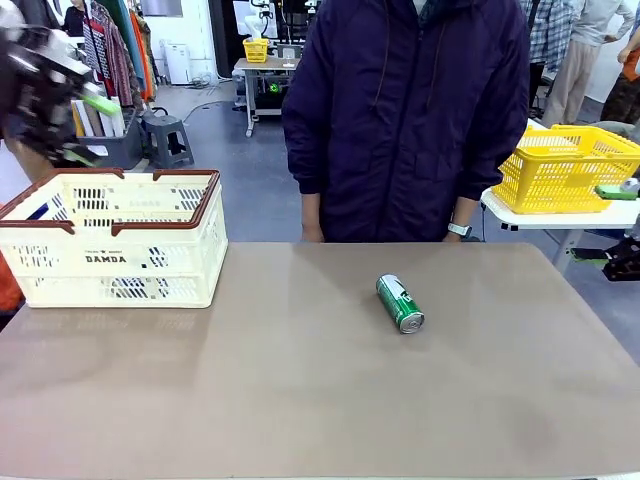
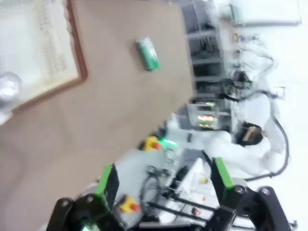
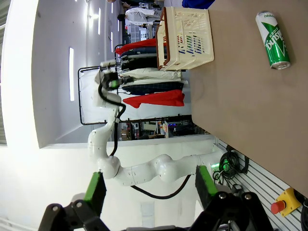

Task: Place the drinks into the Shopping basket.
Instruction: Pick up one drink and place it into the Shopping basket.

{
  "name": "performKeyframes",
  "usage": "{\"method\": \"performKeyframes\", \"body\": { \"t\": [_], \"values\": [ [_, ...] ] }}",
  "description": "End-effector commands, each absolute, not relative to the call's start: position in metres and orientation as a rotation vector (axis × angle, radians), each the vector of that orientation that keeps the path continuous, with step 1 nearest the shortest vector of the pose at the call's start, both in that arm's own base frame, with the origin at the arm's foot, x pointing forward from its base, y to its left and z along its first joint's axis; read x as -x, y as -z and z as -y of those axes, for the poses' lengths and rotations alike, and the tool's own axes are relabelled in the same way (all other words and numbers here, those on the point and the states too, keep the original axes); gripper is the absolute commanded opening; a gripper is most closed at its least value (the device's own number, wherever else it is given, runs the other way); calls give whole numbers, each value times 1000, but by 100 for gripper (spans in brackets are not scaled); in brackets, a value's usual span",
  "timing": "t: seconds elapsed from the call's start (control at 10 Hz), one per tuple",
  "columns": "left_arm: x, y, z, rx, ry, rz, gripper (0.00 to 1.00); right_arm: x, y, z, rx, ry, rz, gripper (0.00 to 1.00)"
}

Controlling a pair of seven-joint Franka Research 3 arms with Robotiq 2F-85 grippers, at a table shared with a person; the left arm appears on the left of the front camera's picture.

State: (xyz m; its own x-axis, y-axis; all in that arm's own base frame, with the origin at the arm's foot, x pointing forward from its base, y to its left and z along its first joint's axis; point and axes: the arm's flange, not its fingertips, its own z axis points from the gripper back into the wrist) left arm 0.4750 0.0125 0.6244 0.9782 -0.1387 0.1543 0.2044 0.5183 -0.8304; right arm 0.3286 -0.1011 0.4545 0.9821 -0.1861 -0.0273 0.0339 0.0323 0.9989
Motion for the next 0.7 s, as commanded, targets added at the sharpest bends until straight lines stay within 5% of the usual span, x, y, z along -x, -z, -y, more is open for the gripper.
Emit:
{"method": "performKeyframes", "body": {
  "t": [0.0,0.3,0.6],
  "values": [
    [-395,-621,-55,1156,169,117,100,-328,-461,102,-1535,182,107,100],
    [-302,-562,-81,1270,71,226,100,-328,-461,102,-1535,182,107,100],
    [-271,-505,-102,1335,-117,174,100,-328,-461,102,-1535,182,107,100]
  ]
}}
